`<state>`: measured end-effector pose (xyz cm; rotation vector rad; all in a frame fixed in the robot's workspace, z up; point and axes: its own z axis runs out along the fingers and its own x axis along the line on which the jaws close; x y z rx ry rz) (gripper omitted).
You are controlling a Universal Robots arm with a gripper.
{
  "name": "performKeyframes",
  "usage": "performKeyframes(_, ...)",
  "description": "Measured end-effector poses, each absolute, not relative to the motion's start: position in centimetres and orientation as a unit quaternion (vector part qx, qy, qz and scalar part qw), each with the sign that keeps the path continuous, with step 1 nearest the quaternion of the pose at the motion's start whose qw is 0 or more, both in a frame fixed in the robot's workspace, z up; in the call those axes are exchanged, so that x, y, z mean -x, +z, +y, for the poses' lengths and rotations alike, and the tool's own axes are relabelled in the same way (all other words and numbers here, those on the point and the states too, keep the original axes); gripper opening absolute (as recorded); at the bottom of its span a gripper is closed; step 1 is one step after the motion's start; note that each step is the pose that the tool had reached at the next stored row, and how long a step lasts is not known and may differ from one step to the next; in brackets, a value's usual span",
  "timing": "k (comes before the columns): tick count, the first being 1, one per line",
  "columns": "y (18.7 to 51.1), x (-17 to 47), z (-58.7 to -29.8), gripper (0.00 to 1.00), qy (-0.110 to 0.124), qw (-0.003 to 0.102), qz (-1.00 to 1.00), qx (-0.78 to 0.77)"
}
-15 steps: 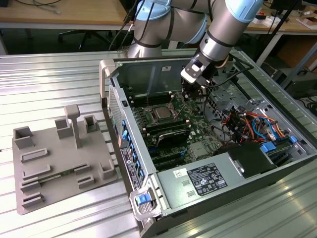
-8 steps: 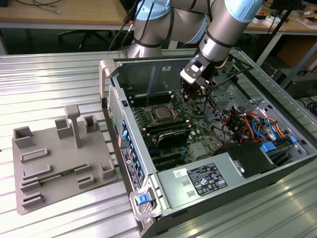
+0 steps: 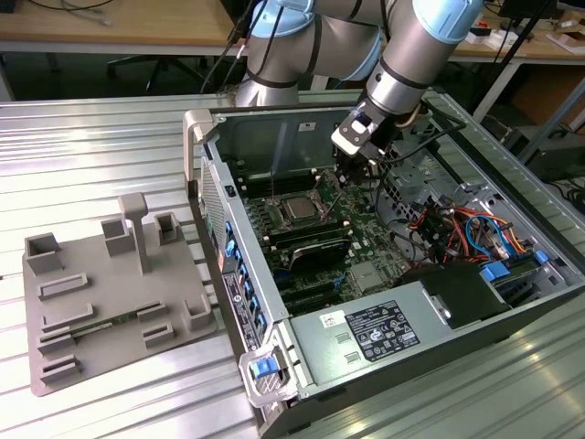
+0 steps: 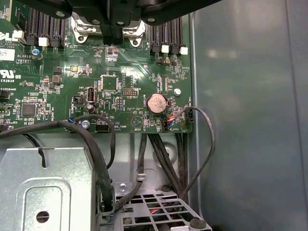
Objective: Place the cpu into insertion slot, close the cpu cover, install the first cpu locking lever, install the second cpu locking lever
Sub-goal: 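Close the cpu cover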
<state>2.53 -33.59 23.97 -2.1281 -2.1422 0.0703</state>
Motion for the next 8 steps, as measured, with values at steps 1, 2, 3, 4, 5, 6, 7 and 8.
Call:
performKeyframes(1, 24.0, -2.4, -33.6, 0.11, 0.023, 0.061, -0.708, 0.703)
performKeyframes(2, 24.0, -2.3, -33.6, 0.11, 0.023, 0.061, -0.708, 0.703)
performKeyframes(3, 23.9, -2.2, -33.6, 0.11, 0.023, 0.061, -0.708, 0.703)
performKeyframes(4, 23.9, -1.9, -33.6, 0.11, 0.023, 0.061, -0.708, 0.703)
performKeyframes(5, 23.9, -1.6, -33.6, 0.11, 0.023, 0.06, -0.708, 0.703)
performKeyframes(6, 23.9, -1.4, -33.6, 0.11, 0.023, 0.06, -0.708, 0.703)
performKeyframes(7, 23.9, -1.2, -33.6, 0.11, 0.023, 0.06, -0.708, 0.703)
performKeyframes(8, 24.0, -1.1, -33.6, 0.11, 0.023, 0.06, -0.708, 0.703)
